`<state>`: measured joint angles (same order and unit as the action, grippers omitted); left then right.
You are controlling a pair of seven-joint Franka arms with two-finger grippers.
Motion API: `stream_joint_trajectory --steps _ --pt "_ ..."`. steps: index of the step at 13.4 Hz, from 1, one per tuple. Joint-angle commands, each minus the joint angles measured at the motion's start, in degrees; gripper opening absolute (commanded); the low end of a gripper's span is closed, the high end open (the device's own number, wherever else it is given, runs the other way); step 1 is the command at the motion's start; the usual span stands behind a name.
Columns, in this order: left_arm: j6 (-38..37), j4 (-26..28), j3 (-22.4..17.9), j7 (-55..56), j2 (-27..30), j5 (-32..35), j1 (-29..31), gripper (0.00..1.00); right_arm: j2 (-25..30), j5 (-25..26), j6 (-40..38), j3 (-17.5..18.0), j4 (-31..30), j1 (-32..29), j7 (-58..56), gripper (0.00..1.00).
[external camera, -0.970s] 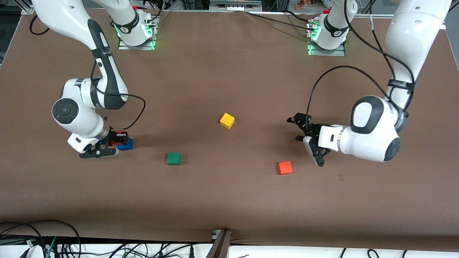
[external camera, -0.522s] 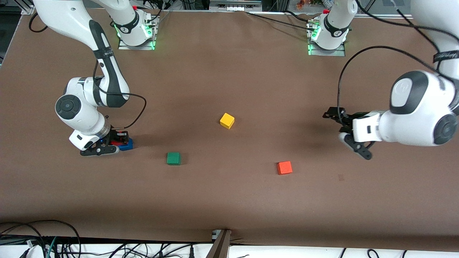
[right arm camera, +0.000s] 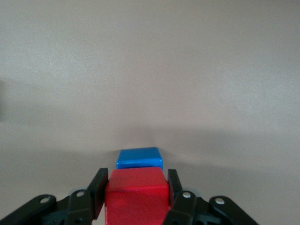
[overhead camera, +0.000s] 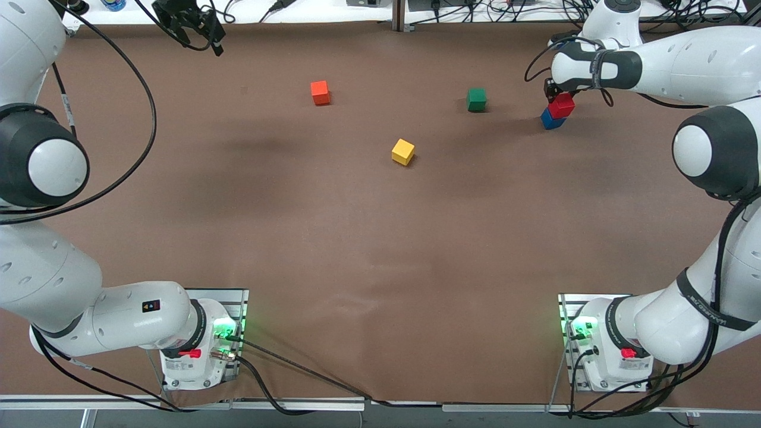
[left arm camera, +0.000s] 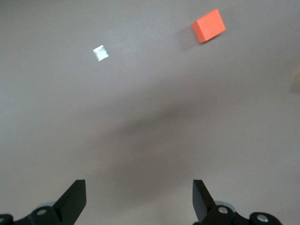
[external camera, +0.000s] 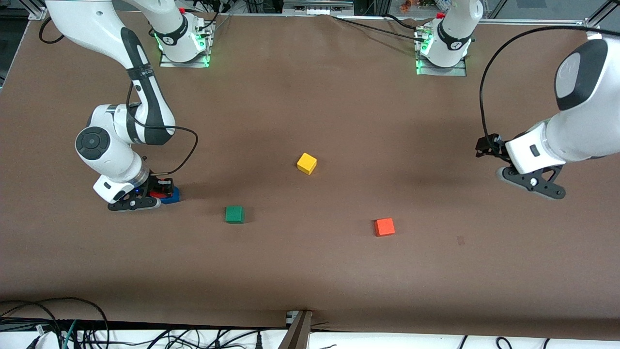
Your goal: Pass red block to right arm, stack on blue
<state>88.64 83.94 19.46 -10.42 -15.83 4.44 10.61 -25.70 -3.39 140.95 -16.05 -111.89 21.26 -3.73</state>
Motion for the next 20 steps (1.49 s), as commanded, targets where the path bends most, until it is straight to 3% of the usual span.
stream_joint_trajectory --steps 1,6,8,11,13,14,16,18,20 --pt "-2.59 1.66 -0.48 2.07 4.92 1.89 -0.58 1.00 1.18 1.28 0.82 -0.13 -1.58 0.01 0.22 0.06" --pt "-6.11 2.01 -1.44 2.43 7.38 4.09 -0.85 1.00 0.83 1.28 0.91 -0.30 -1.58 -0.51 -2.15 0.06" --pt "-4.72 4.99 -6.69 4.52 10.80 4.27 -3.64 1.00 0.48 1.28 0.99 -0.30 -1.58 -0.51 -2.15 0.06" --pt "1.77 15.07 -12.16 15.12 19.32 4.09 -7.44 1.00 0.13 1.19 1.52 -0.30 -1.49 -0.43 -2.15 0.06" --pt "13.07 23.50 -17.24 21.57 24.94 3.48 -10.33 1.00 -0.05 1.19 1.87 -0.30 -1.49 -0.43 -2.15 0.06" --pt "16.96 24.94 -19.36 21.33 25.49 3.30 -11.47 1.00 -0.22 1.19 1.87 -0.30 -1.49 -0.43 -2.07 0.06" --pt "17.18 24.60 -20.52 21.15 25.06 1.90 -12.63 1.00 -0.31 1.19 2.31 -0.21 -1.49 -0.34 -1.98 0.06" --pt "15.35 22.42 -18.07 18.53 23.05 2.68 -12.19 1.00 -0.31 1.19 2.49 -0.21 -1.49 -0.16 -1.72 0.06" --pt "10.26 14.45 -14.73 12.38 17.88 6.27 -10.62 1.00 -0.31 1.19 2.49 -0.21 -1.49 -0.07 -1.36 0.06"
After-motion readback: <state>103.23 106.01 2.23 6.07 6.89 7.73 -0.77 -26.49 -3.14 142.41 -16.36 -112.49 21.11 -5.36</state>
